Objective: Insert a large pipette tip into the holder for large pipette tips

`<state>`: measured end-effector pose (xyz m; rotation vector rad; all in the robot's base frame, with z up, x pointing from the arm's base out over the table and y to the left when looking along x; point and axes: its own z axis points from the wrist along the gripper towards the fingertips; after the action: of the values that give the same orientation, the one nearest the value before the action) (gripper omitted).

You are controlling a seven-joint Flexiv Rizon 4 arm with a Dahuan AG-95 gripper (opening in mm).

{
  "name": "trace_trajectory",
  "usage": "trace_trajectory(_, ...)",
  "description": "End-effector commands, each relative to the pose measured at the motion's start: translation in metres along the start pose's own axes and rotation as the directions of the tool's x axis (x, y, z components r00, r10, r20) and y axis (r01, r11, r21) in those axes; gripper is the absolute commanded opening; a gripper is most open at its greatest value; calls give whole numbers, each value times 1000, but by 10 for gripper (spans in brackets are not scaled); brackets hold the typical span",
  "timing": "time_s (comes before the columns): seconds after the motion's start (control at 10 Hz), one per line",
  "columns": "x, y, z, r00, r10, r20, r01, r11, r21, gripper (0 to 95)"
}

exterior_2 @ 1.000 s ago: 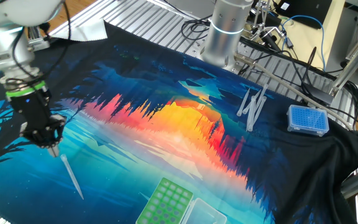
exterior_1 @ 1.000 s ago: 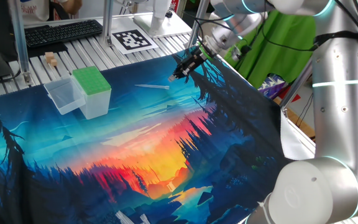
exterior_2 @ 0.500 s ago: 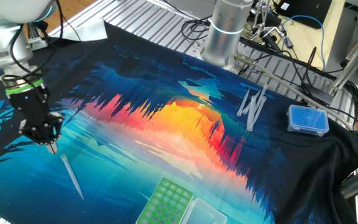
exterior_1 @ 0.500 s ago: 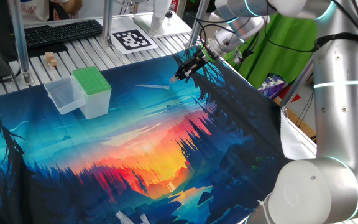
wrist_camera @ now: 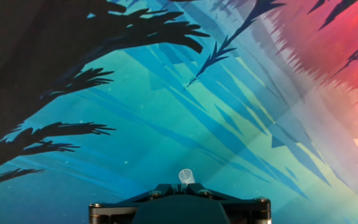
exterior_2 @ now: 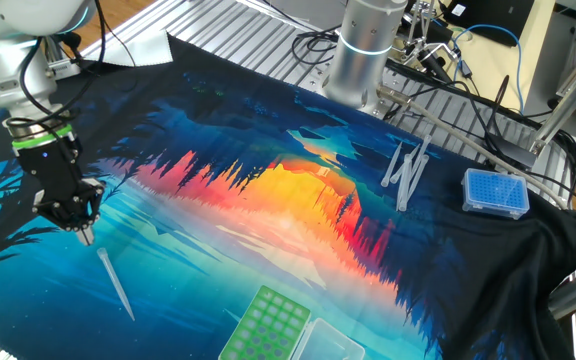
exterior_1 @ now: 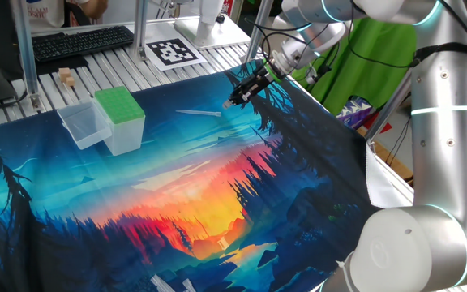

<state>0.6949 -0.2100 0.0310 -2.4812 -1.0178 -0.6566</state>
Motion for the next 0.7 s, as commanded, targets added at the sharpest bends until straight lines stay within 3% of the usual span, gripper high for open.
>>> trace_trajectory(0.1, 0, 0, 0, 1000, 0, -2, 0, 1000, 0, 190)
trace_trajectory(0.2, -1, 0, 0, 1000, 1, -3, -1, 1000, 1, 190)
trace_trajectory(0.3, -1, 0, 0, 1000, 5, -6, -5, 1000, 3, 380)
trace_trajectory(0.7, -2, -4, 5, 1000, 13, -25, -13, 1000, -4, 380)
